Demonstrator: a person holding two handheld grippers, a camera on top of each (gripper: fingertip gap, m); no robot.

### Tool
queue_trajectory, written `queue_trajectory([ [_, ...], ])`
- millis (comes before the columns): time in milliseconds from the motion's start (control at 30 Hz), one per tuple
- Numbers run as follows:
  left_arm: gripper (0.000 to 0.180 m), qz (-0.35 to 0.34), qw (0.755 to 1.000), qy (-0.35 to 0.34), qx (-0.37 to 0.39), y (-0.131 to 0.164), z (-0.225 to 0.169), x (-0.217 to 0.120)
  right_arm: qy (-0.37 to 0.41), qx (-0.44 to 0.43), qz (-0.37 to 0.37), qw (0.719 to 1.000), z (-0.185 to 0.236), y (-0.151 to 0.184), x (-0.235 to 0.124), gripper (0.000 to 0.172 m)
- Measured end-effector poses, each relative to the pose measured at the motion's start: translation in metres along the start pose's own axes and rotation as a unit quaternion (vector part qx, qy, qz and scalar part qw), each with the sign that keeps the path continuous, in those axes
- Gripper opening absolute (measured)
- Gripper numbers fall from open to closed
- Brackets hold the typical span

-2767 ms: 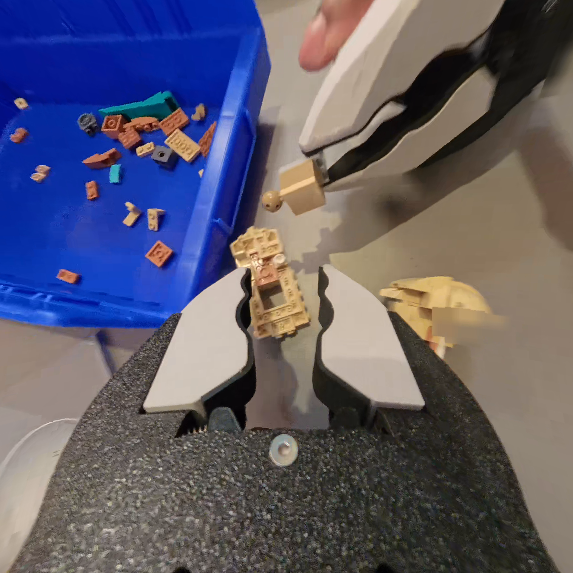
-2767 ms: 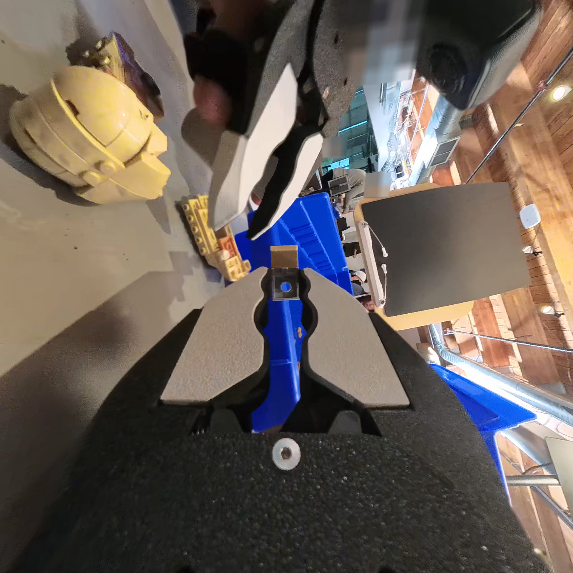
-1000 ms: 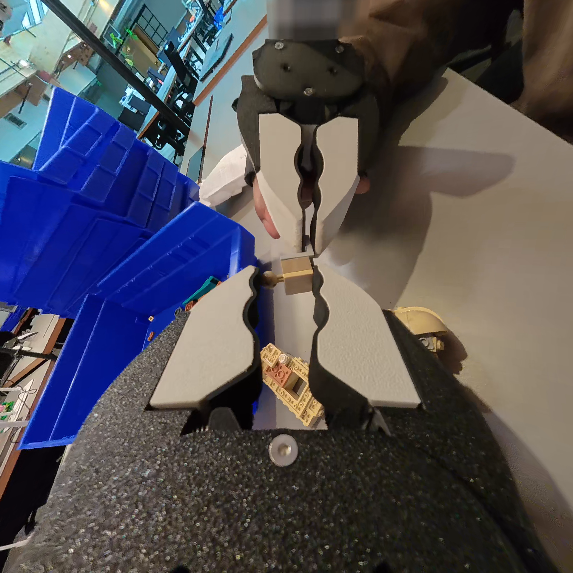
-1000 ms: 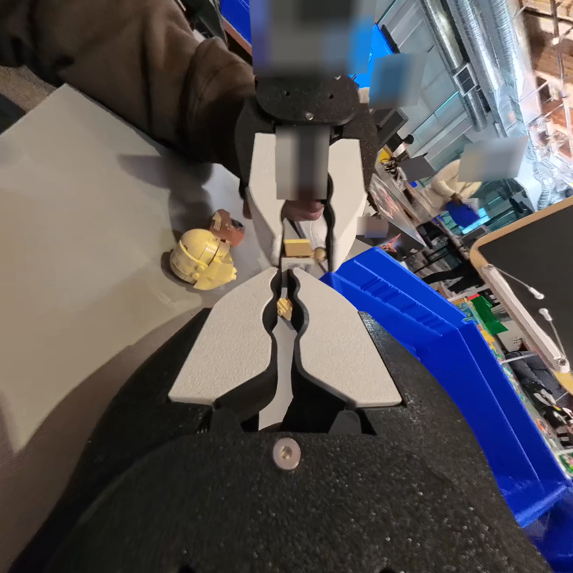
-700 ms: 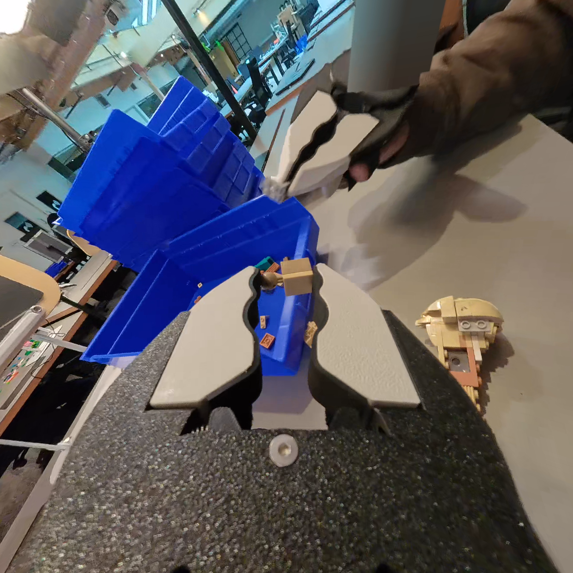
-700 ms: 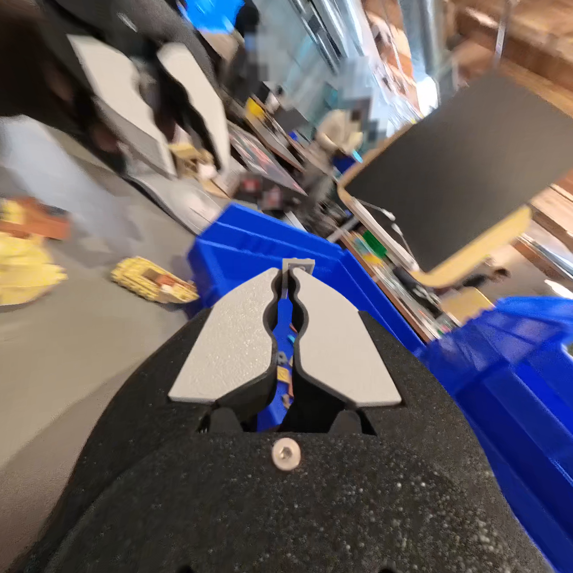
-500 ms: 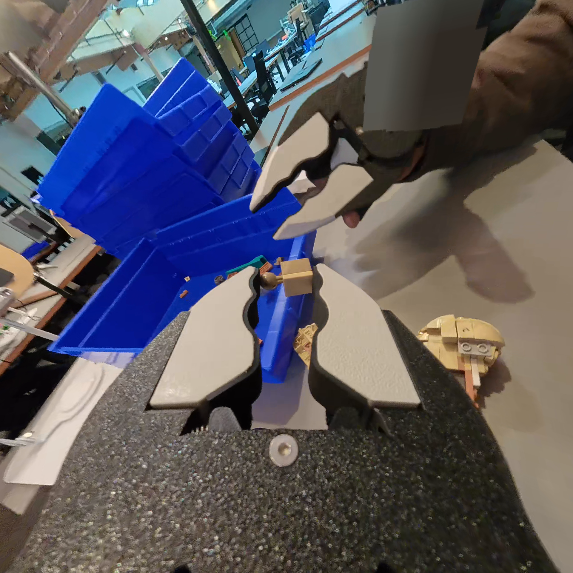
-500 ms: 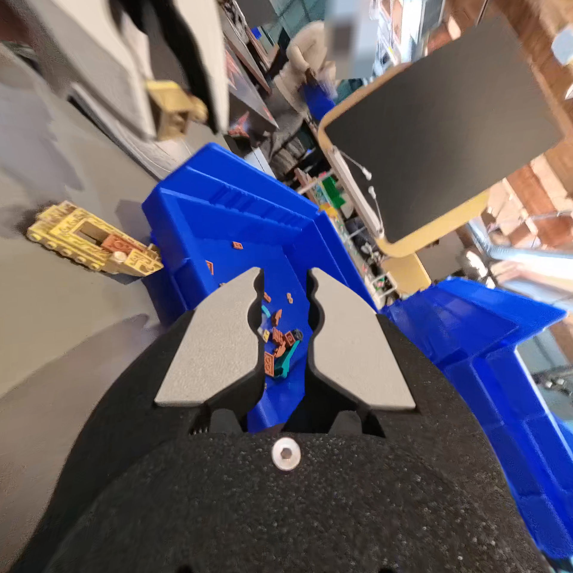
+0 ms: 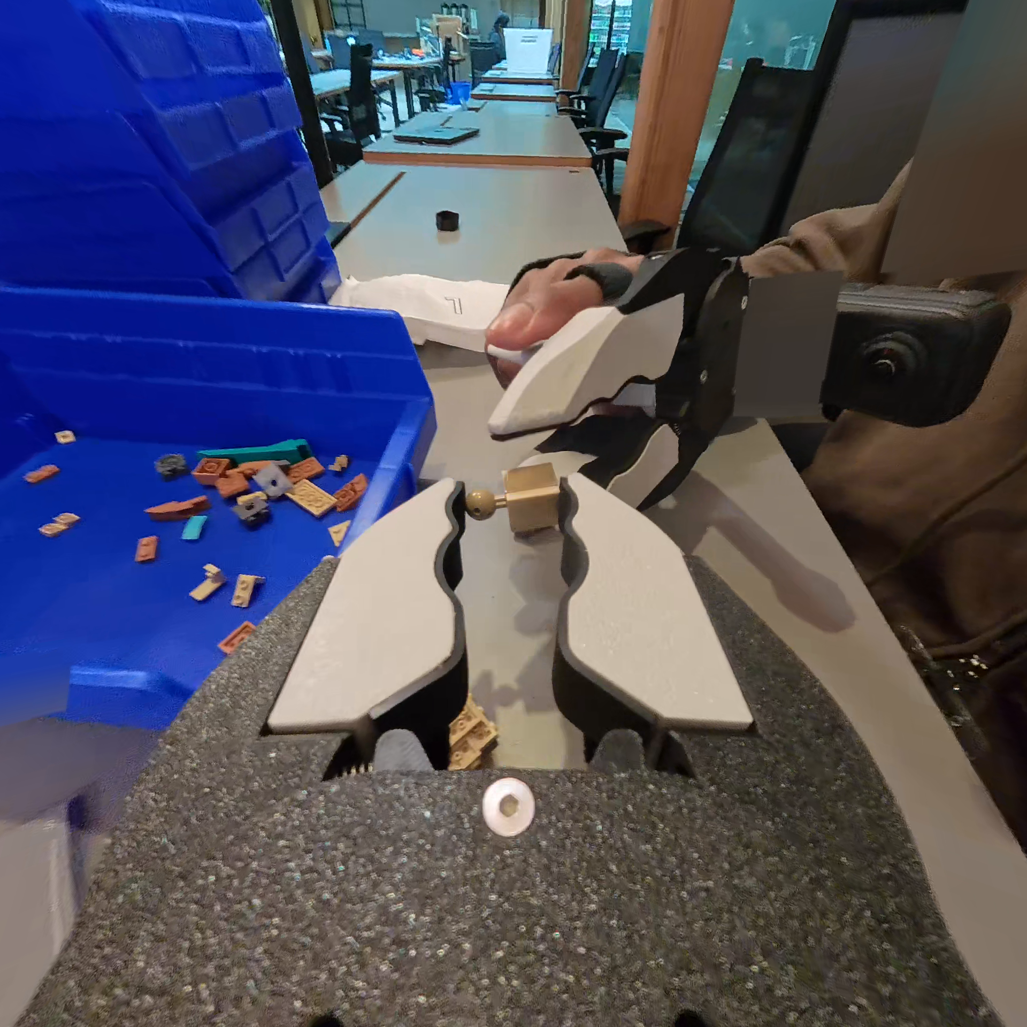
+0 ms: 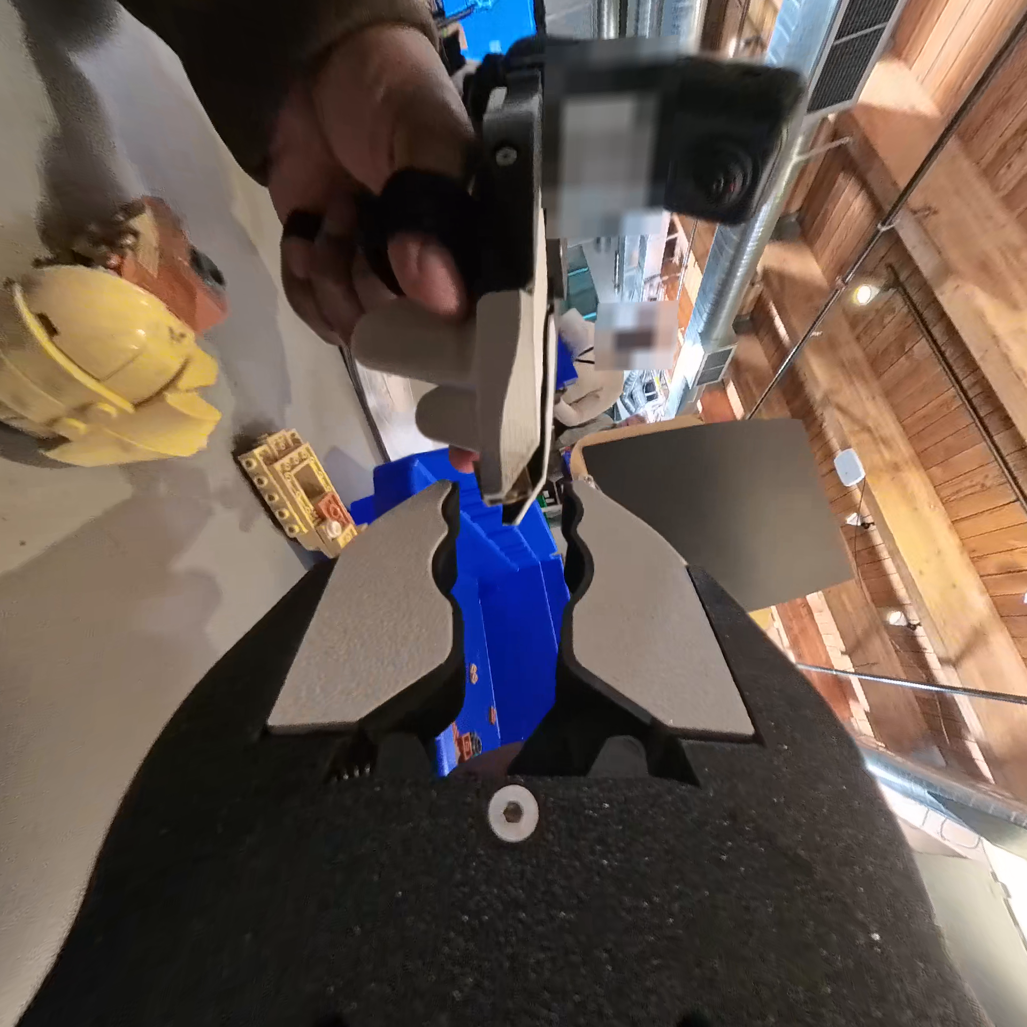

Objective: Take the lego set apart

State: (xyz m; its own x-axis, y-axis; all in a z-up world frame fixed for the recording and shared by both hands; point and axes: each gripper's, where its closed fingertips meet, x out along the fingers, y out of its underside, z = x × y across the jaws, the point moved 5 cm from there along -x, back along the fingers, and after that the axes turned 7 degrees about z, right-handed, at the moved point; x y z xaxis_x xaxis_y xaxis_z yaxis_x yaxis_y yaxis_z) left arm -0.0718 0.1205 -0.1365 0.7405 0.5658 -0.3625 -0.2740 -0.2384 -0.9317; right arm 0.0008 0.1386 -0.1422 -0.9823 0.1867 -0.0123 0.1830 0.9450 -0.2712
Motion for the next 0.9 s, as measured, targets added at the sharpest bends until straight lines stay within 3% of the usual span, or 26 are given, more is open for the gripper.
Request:
queue_trajectory([
  [133, 0.032, 0.002, 1.0, 0.021, -0.019, 0.002, -0.004, 0.006, -0.007, 0.0, 0.0, 1.0, 0.005, 0.0, 0.001, 0.018],
  [267, 0.038, -0.043, 0.999, 0.003, 0.005, -0.004, 0.0, -0.004, -0.055, 0.19, -0.015, 0.98, -0.008, 0.01, 0.002, 0.018],
  [367, 0.037, -0.064, 0.996, -0.031, 0.046, -0.006, 0.007, -0.016, -0.123, 0.408, -0.075, 0.902, -0.023, 0.016, 0.0, 0.018],
  [467, 0.037, -0.077, 0.992, -0.052, 0.084, -0.008, 0.006, -0.018, -0.174, 0.531, -0.133, 0.818, -0.028, 0.019, -0.001, 0.018],
  [567, 0.032, -0.074, 0.986, -0.079, 0.125, -0.01, 0.002, -0.014, -0.199, 0.575, -0.156, 0.778, -0.026, 0.019, -0.001, 0.018],
  [900, 0.017, -0.055, 0.955, -0.148, 0.253, -0.013, -0.012, -0.008, -0.225, 0.62, -0.17, 0.732, -0.023, 0.018, 0.001, 0.018],
])
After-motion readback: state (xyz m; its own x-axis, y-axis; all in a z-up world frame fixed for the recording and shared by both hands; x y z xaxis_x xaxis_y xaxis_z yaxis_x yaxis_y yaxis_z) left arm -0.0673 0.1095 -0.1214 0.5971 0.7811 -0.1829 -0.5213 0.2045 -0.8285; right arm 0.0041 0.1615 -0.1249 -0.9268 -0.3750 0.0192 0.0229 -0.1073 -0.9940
